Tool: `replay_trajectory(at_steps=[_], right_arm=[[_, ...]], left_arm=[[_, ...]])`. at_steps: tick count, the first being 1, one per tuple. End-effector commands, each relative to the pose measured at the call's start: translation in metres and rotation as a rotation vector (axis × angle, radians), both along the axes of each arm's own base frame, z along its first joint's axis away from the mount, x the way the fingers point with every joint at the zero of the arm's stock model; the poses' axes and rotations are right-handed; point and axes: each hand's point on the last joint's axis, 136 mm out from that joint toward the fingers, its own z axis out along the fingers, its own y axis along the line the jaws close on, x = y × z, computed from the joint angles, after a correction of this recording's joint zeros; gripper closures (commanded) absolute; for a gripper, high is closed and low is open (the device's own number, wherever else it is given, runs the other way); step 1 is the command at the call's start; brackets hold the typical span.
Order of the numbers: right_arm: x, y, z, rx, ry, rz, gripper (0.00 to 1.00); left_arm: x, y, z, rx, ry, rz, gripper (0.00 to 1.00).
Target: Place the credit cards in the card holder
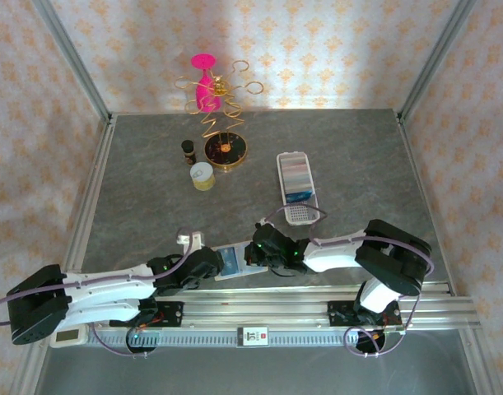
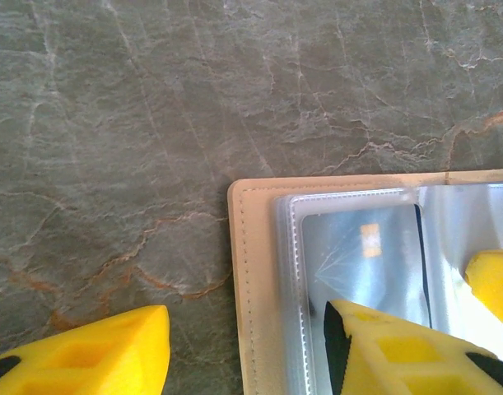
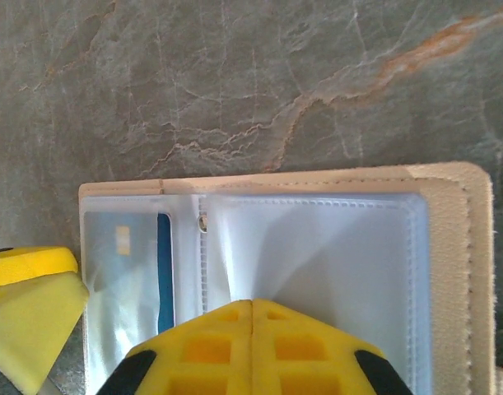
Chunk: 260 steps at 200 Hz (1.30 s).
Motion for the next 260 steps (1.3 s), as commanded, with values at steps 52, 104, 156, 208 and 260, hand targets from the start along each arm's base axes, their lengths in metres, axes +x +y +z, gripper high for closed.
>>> replay_trajectory(at_steps=[52, 104, 156, 208, 260], right_arm=[[-0.007, -0.016, -0.021, -0.028, 0.023, -0.032, 0.96], [-0.005, -0.016, -0.013, -0.011, 0.008, -0.048, 0.96], [-0.003, -0.016, -0.006, 0.011, -0.003, -0.062, 0.96], [-0.001, -0.011, 0.005, 0.056, -0.014, -0.063, 0.96], [0.01, -0.03, 0.039, 0.008, -0.123, -0.095, 0.85]], left_arm=[[-0.006, -0.06, 0.025, -0.277, 0.038, -0.122, 0.5], [-0.004, -0.059, 0.034, -0.306, 0.014, -0.106, 0.51], [0.001, -0.054, 0.051, -0.431, -0.064, -0.053, 0.7], [0.005, -0.055, 0.048, -0.393, -0.073, -0.056, 0.84], [0.006, -0.039, 0.036, -0.214, -0.045, -0.052, 1.0]])
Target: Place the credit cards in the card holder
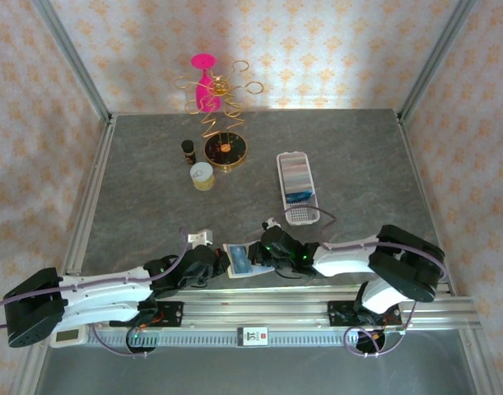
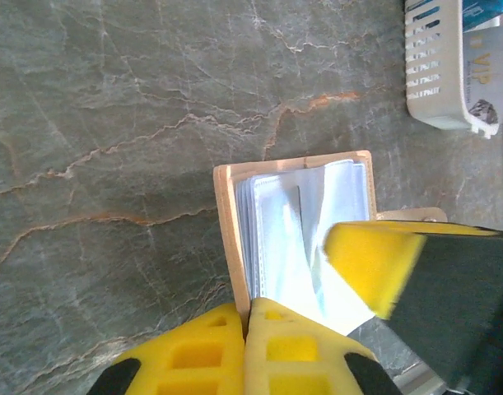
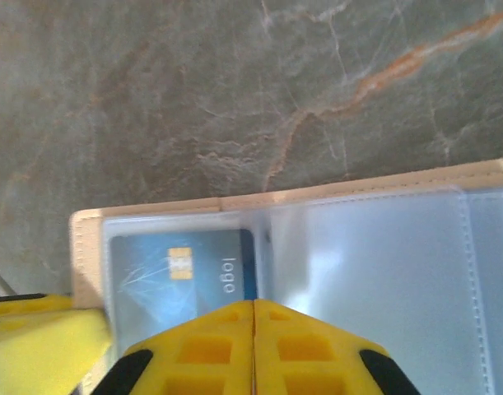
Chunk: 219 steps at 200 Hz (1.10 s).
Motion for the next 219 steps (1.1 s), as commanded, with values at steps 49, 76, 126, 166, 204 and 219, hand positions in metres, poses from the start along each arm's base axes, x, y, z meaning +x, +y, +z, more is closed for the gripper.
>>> replay_trajectory(at_steps=[49, 76, 126, 166, 204, 219], right_arm=[[0.011, -0.079, 0.032, -0.146, -0.142, -0.182, 0.68], [0.011, -0.097, 0.024, -0.06, -0.097, -0.212, 0.64], [0.006, -0.085, 0.022, 0.128, -0.04, -0.171, 0.63], [0.004, -0.083, 0.017, 0.141, -0.021, -0.163, 0.71], [0.007, -0.091, 0.008, 0.073, -0.018, -0.193, 0.74], [0.009, -0.097, 0.004, 0.039, -0.022, -0.211, 0.74]], left_arm=[[-0.002, 0.021, 0.004, 0.186, -0.006, -0.021, 1.0], [-0.003, 0.023, 0.011, 0.208, -0.014, -0.036, 1.0], [-0.006, 0.017, 0.011, 0.202, 0.003, -0.073, 1.0], [-0.007, 0.016, 0.01, 0.204, 0.01, -0.076, 1.0], [-0.008, 0.017, 0.01, 0.2, 0.014, -0.076, 1.0], [-0.009, 0.017, 0.01, 0.197, 0.015, -0.077, 1.0]])
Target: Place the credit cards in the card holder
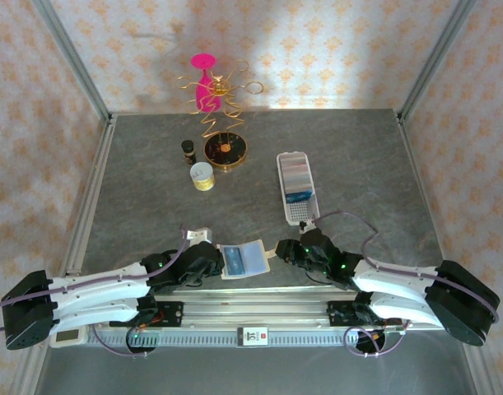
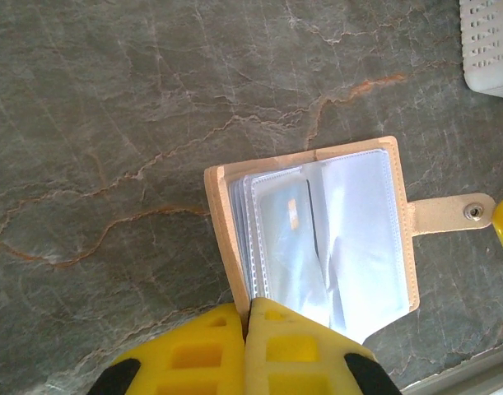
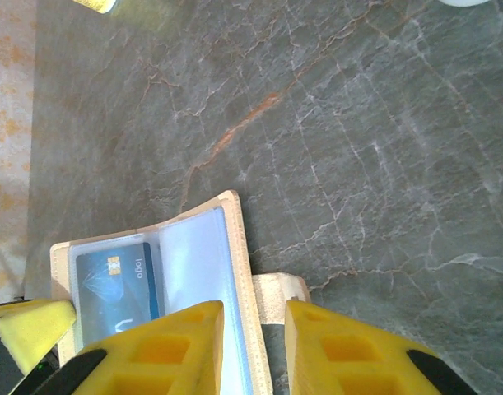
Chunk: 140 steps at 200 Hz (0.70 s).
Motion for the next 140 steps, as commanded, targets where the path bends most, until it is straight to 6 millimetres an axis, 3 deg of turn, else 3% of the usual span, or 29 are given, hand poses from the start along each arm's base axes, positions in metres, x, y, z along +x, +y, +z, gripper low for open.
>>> replay_trajectory(at_steps=[1, 103, 140], right_arm=[[0.005, -0.01, -0.006, -0.057, -0.003, -0.042, 0.74], [0.004, -0.015, -0.018, -0.109, 0.019, -0.043, 0.71], [0.008, -0.006, -0.008, -0.066, -0.008, -0.025, 0.83]], left_arm=[[-0.002, -0.002, 0.005, 0.009, 0.001, -0.023, 1.0], [-0.002, -0.001, 0.007, 0.005, 0.0, -0.021, 1.0], [-0.002, -0.004, 0.009, -0.005, -0.003, -0.025, 1.0]])
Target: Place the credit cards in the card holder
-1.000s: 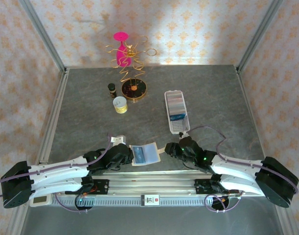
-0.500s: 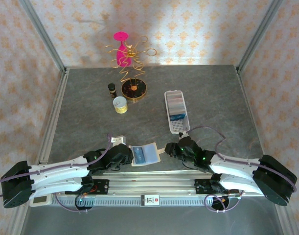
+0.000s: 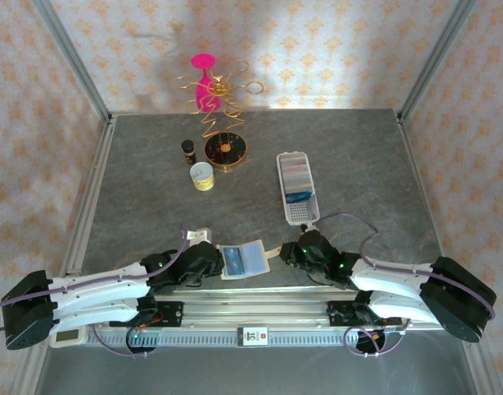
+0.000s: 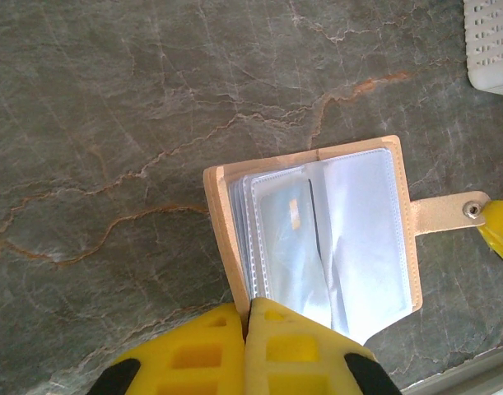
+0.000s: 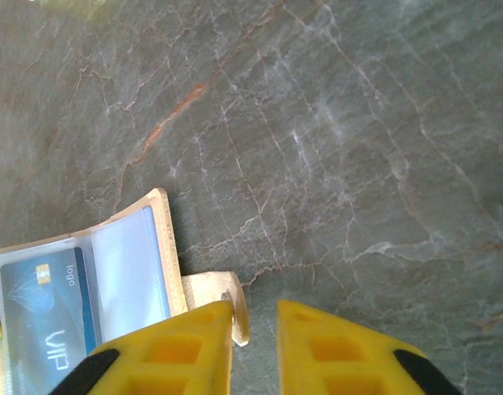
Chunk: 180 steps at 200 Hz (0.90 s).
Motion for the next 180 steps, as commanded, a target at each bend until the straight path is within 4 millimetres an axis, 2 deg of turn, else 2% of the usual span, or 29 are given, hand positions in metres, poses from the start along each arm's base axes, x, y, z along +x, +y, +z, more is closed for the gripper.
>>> replay_trajectory(at_steps=[1, 26, 53, 74, 98, 128, 142, 159, 180], right_arm=[[0.009, 0.007, 0.013, 0.025, -0.04, -0.003, 0.83], [0.009, 0.012, 0.011, 0.027, -0.031, 0.018, 0.86], [0.009, 0.015, 0.009, 0.026, -0.021, 0.029, 1.0], [0.01, 0.017, 0.012, 0.018, -0.026, 0.037, 1.0], [0.007, 0.02, 0.016, 0.031, -0.024, 0.058, 1.0], [0.002, 0.024, 0.021, 0.037, -0.034, 0.071, 1.0], [0.0, 0.026, 0.022, 0.041, -0.035, 0.076, 1.0], [-0.002, 0.028, 0.023, 0.044, -0.036, 0.079, 1.0], [-0.004, 0.029, 0.024, 0.044, -0.041, 0.076, 1.0]], left_arm=[[-0.001, -0.005, 0.01, -0.01, -0.006, -0.025, 1.0], [0.0, -0.007, 0.013, -0.016, -0.012, -0.031, 1.0], [0.0, -0.01, 0.015, -0.019, -0.014, -0.04, 1.0], [0.001, -0.012, 0.019, -0.014, -0.018, -0.051, 1.0], [0.008, -0.022, 0.035, -0.033, -0.052, -0.072, 0.98], [0.016, -0.056, 0.049, -0.128, -0.08, -0.124, 0.83], [0.017, -0.075, 0.043, -0.178, -0.065, -0.159, 0.77], [0.02, -0.097, 0.034, -0.185, -0.038, -0.206, 0.76], [0.024, -0.114, 0.018, -0.165, -0.012, -0.24, 0.75]])
